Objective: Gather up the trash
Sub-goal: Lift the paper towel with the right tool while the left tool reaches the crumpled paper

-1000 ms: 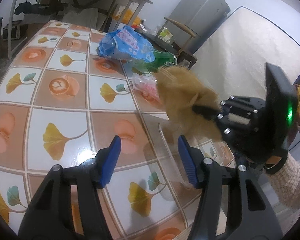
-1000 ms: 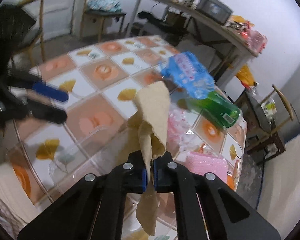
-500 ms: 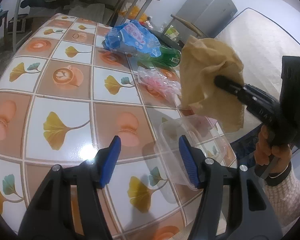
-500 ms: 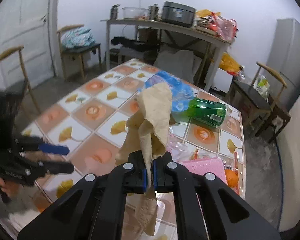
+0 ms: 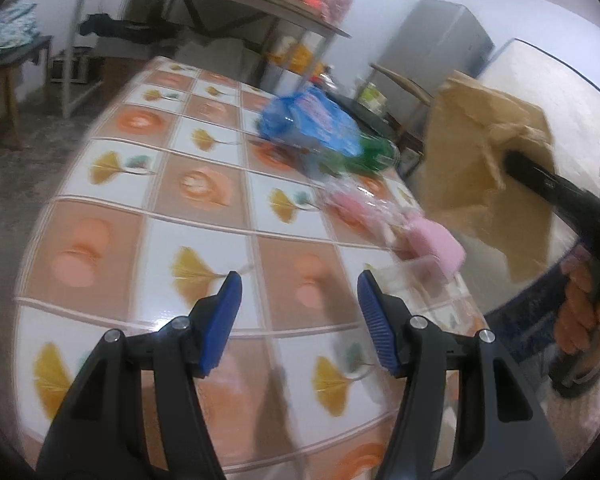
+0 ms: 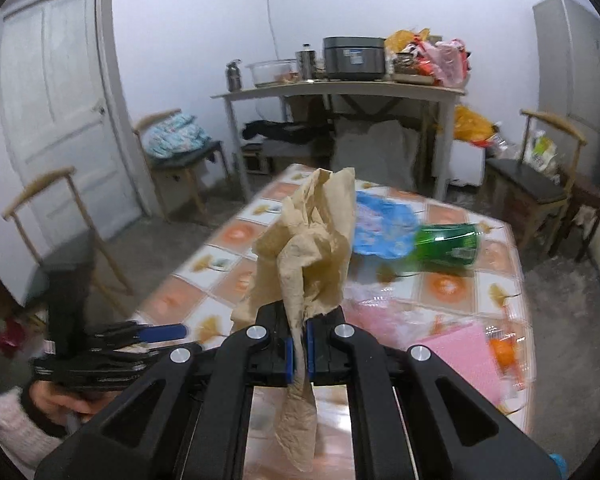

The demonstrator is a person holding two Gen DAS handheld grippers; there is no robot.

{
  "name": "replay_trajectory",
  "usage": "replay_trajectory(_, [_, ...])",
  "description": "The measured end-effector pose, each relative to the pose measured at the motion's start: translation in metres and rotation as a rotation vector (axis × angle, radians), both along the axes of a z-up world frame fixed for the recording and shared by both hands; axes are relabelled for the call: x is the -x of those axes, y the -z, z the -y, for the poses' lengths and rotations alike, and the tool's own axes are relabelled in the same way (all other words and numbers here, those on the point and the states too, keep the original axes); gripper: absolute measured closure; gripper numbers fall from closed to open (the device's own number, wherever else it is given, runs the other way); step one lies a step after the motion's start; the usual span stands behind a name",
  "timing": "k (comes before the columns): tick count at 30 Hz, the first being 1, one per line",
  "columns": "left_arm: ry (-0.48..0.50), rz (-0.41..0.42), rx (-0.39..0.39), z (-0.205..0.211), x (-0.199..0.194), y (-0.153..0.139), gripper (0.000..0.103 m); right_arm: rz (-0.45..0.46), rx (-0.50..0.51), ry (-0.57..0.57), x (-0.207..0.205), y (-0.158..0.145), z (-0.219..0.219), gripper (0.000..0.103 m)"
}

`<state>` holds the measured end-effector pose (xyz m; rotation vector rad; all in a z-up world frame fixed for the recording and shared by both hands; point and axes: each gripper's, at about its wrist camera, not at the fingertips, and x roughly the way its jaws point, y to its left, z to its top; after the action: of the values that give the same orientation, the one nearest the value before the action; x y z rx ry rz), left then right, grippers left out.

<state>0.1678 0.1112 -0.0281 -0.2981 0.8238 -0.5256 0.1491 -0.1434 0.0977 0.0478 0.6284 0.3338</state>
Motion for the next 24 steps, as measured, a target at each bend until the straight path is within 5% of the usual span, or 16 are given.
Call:
replay_trajectory(8, [-0.153, 0.024, -0.022, -0.058, 0.008, -0.009, 0.047, -0.249, -0.285, -0.252, 0.009, 0.028, -0.052, 0.098])
replay_trajectory(14, [-0.191, 0.052, -0.034, -0.078, 0.030, -0.018, 0.048, -0.507, -0.245, -0.233, -0.003, 0.099, -0.082, 0.098])
replay_trajectory(19, [-0.095, 0.071, -0.039, -0.071, 0.049, -0.016, 0.048, -0.592, -0.168, -0.144, -0.013, 0.138, -0.084, 0.098])
replay_trajectory(24, [0.136, 0.093, -0.090, -0.032, 0.067, -0.007, 0.046, -0.643, -0.118, -0.115, -0.024, 0.154, -0.084, 0.098])
